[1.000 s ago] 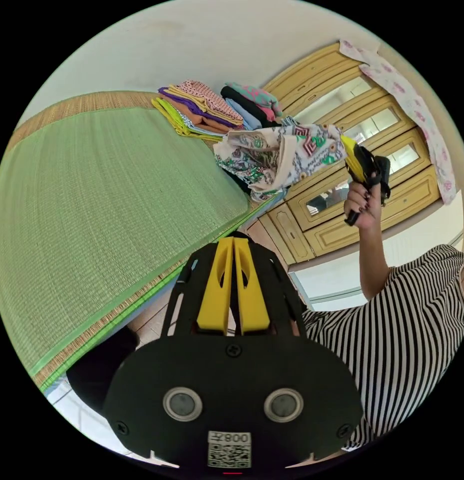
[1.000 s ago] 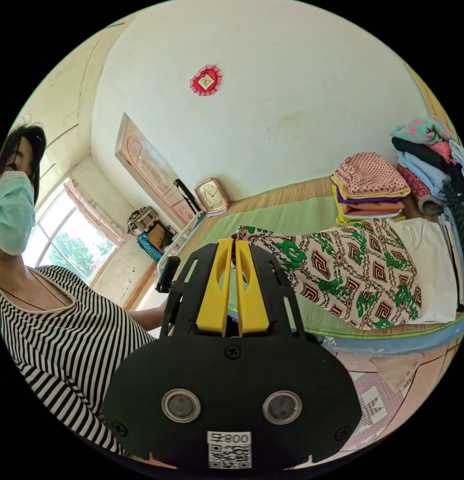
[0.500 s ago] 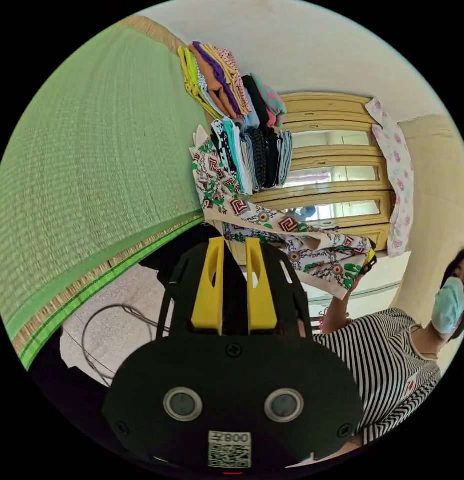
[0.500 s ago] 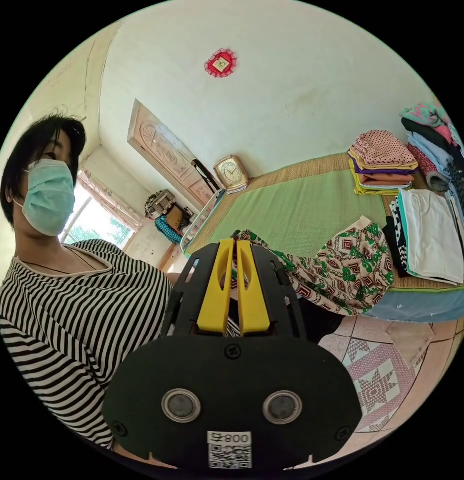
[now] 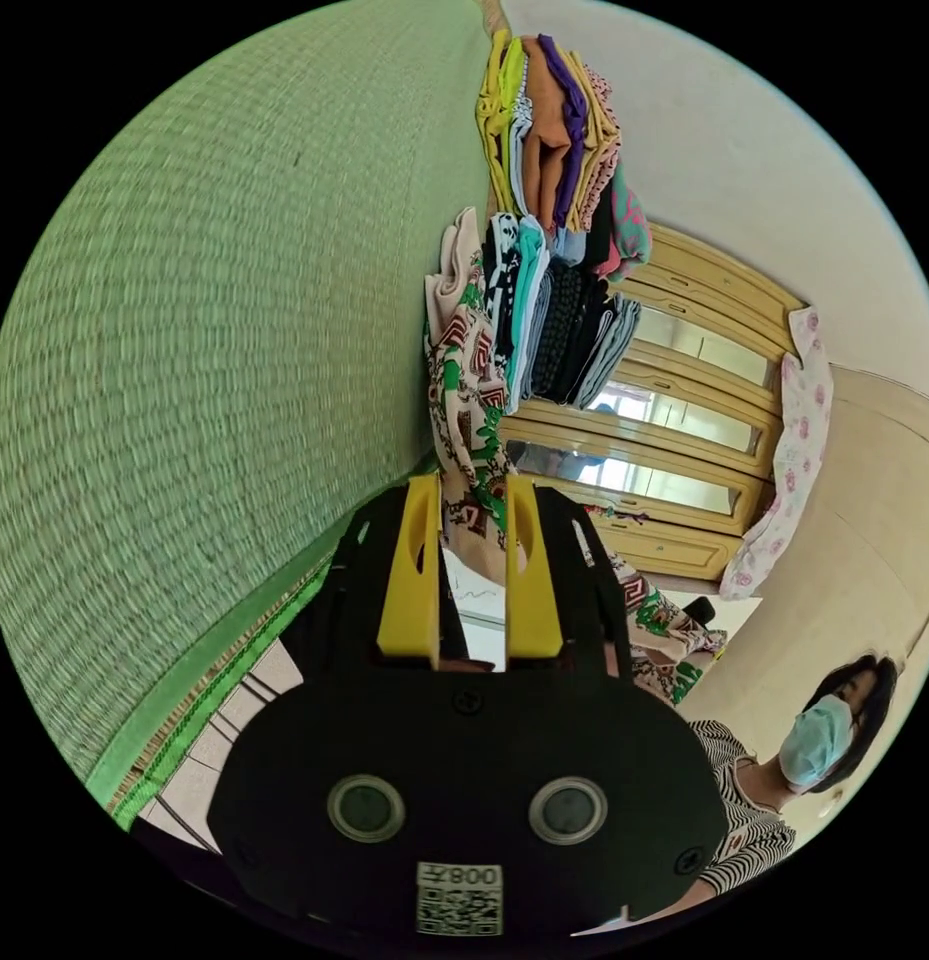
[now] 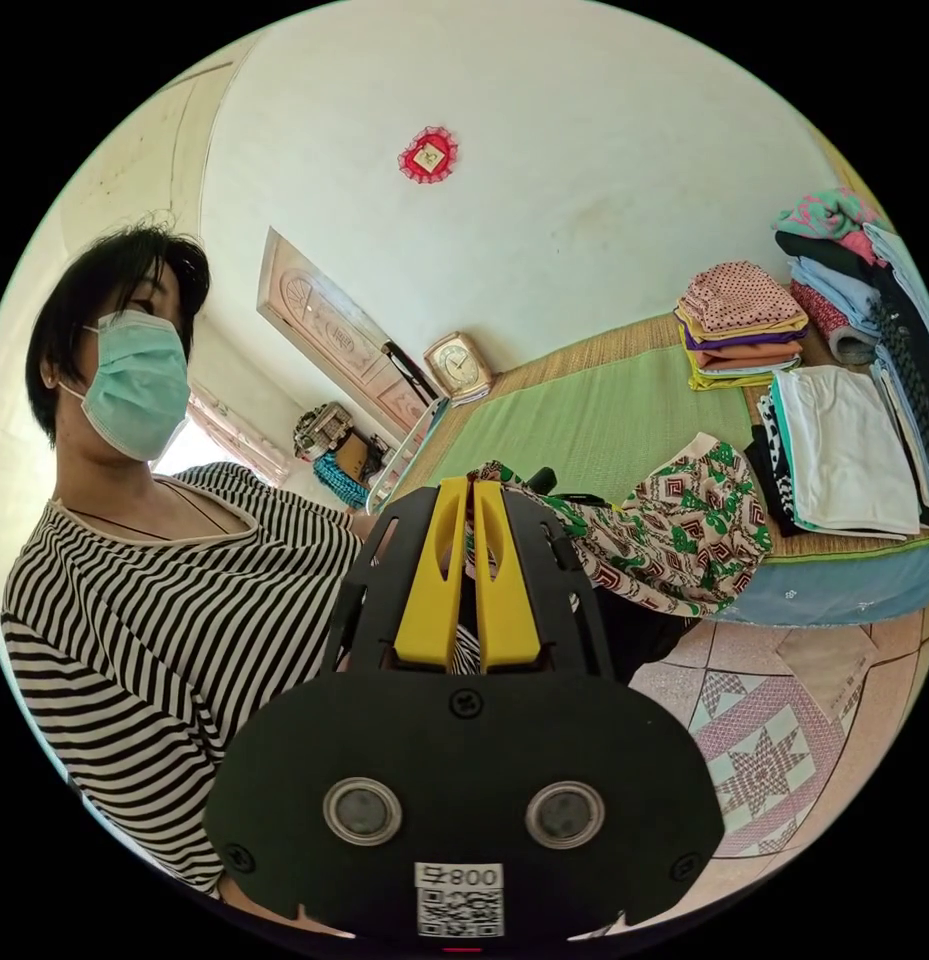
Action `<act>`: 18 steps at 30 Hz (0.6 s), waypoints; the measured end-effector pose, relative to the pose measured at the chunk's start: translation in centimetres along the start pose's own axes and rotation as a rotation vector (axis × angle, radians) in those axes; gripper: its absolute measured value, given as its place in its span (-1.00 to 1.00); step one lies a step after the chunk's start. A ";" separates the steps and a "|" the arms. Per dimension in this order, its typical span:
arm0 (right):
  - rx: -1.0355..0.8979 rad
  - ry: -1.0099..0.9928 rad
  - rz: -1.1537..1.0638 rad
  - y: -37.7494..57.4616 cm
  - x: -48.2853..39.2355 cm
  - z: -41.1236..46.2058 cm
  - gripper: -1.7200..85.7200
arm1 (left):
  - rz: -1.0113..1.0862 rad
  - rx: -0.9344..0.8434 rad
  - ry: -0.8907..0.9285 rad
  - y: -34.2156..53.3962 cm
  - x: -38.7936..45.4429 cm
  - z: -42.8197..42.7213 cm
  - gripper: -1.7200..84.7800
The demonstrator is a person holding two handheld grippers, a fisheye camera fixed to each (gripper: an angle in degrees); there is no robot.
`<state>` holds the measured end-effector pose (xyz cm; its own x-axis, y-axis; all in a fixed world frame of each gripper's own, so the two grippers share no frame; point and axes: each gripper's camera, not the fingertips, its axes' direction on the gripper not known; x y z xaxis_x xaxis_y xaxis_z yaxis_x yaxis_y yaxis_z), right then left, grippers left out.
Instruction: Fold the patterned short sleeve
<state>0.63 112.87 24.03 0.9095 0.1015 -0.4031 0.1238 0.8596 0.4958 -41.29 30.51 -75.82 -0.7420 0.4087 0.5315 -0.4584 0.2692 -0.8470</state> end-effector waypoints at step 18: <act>0.144 0.086 -0.144 0.5 -5.0 -5.6 -0.95 | 0.421 0.329 0.177 19.6 15.6 -19.7 -0.94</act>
<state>-6.13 115.64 21.98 0.8421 0.0307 -0.5385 0.3106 0.7886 0.5307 -52.17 59.35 -83.90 -0.8137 0.5694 0.1171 -0.2901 -0.2232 -0.9306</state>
